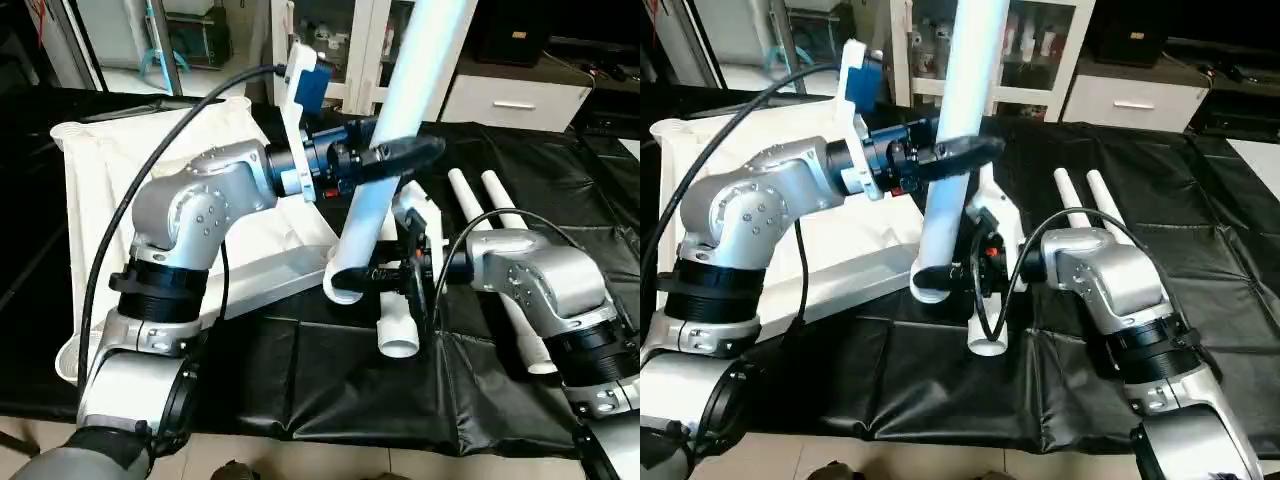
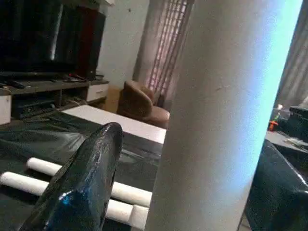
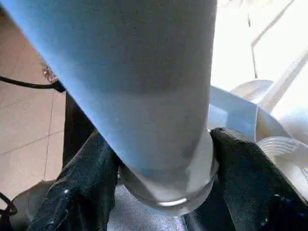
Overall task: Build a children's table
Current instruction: Insert table leg to table base
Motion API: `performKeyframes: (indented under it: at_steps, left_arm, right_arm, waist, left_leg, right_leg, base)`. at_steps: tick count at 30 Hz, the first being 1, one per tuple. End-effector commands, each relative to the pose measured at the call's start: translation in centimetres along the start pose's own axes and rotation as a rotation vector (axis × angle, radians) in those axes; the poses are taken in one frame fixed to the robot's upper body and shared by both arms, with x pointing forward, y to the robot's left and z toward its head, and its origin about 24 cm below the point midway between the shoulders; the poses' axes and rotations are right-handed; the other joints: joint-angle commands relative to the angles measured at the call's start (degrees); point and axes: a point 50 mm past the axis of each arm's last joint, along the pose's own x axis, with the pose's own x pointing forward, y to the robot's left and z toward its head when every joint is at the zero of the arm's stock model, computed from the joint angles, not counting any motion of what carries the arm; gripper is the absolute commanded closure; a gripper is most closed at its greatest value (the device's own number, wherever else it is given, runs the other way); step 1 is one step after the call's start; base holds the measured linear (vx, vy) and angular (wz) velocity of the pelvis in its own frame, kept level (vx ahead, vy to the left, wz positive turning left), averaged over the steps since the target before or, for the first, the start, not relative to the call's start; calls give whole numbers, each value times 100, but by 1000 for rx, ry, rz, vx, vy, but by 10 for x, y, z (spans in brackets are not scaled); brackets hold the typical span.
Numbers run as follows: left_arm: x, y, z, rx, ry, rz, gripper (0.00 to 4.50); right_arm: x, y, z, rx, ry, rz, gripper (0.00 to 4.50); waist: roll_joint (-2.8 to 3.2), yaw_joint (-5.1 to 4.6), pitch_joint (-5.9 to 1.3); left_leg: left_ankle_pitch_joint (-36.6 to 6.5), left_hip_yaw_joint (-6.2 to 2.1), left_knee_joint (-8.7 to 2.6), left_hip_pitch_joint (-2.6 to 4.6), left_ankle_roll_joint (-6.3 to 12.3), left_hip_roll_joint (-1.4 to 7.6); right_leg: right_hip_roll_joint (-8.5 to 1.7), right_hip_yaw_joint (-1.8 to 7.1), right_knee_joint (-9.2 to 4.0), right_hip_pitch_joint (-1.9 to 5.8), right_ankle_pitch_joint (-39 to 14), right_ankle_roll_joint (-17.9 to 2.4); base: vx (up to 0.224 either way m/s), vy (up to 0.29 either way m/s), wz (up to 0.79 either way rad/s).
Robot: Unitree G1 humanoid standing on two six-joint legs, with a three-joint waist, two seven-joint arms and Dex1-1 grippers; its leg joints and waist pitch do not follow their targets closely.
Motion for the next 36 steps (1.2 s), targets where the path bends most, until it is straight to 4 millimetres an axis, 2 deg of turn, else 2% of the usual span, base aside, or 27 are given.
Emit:
performKeyframes:
  at_steps: [1,10,12,15,17,20,21,25,27,32,34,35,36]
  left_arm:
    - [-1,5,4,2,-4,53,123]
    - [-1,14,11,-9,-55,147,195]
    - [-1,15,12,-14,-64,163,205]
    - [0,19,15,-21,-75,203,228]
    - [0,21,16,-25,-81,229,245]
    - [-2,27,17,-37,-79,291,272]
    - [-2,30,18,-42,-75,332,280]
    - [-4,35,20,-52,-75,407,286]
    - [-4,36,20,-49,-72,420,287]
    - [-4,38,20,-28,-77,446,287]
    - [-5,43,21,-30,-58,500,287]
    - [-6,48,24,-29,-41,559,287]
    - [-6,48,25,-23,-36,568,287]
  right_arm:
    - [-2,2,8,-33,-31,8,193]
    - [-2,2,9,-42,-52,-6,193]
    - [-2,1,10,-48,-57,-14,137]
    - [-2,-1,11,-49,-62,-31,128]
    - [-2,-2,11,-48,-65,-37,91]
    - [-2,-2,13,-47,-74,-41,88]
    - [-3,-3,14,-42,-88,-45,62]
    - [-5,-6,17,-31,-113,-64,43]
    - [-6,-7,17,-30,-116,-82,6]
    - [-6,-10,16,-40,-118,-120,0]
    - [-8,-12,19,-29,-136,-126,0]
    - [-10,-14,21,-22,-147,-130,0]
    - [-11,-14,22,-20,-149,-131,0]
  waist:
    - [46,10,-458]
    - [49,20,-464]
    - [61,17,-463]
    - [51,14,-463]
    - [57,16,-463]
    - [59,21,-462]
    - [54,19,-466]
    - [49,22,-471]
    - [43,19,-463]
    - [56,26,-473]
    - [57,21,-472]
    - [31,21,-472]
    - [42,23,-473]
  left_leg:
    - [-585,29,-336,46,96,57]
    - [-562,23,-329,41,106,55]
    - [-566,22,-325,39,113,53]
    - [-602,25,-324,37,107,50]
    - [-610,19,-328,43,110,51]
    - [-589,17,-327,41,111,49]
    - [-586,16,-326,40,111,48]
    - [-540,12,-322,37,114,53]
    - [-548,16,-323,38,123,47]
    - [-503,15,-318,39,112,46]
    - [-522,18,-319,42,126,41]
    - [-535,19,-319,43,129,41]
    - [-564,11,-320,44,126,42]
  right_leg:
    - [-262,226,-350,395,-158,-1454]
    - [-265,222,-344,406,-117,-1457]
    - [-265,222,-340,405,-80,-1473]
    - [-260,220,-348,403,-122,-1456]
    - [-260,217,-351,404,-149,-1446]
    - [-262,218,-352,404,-137,-1436]
    - [-257,217,-348,407,-119,-1427]
    - [-267,216,-334,411,-29,-1462]
    - [-264,217,-345,405,-67,-1449]
    - [-267,216,-339,407,-23,-1453]
    - [-258,212,-344,403,4,-1458]
    - [-258,213,-346,407,-17,-1441]
    - [-261,210,-342,411,-79,-1422]
  base:
    - [0,0,0]
    - [0,0,0]
    - [0,0,0]
    - [0,0,0]
    - [0,0,0]
    - [0,0,0]
    - [0,0,0]
    - [0,0,0]
    - [0,0,0]
    - [0,0,0]
    - [0,0,0]
    - [0,0,0]
    - [0,0,0]
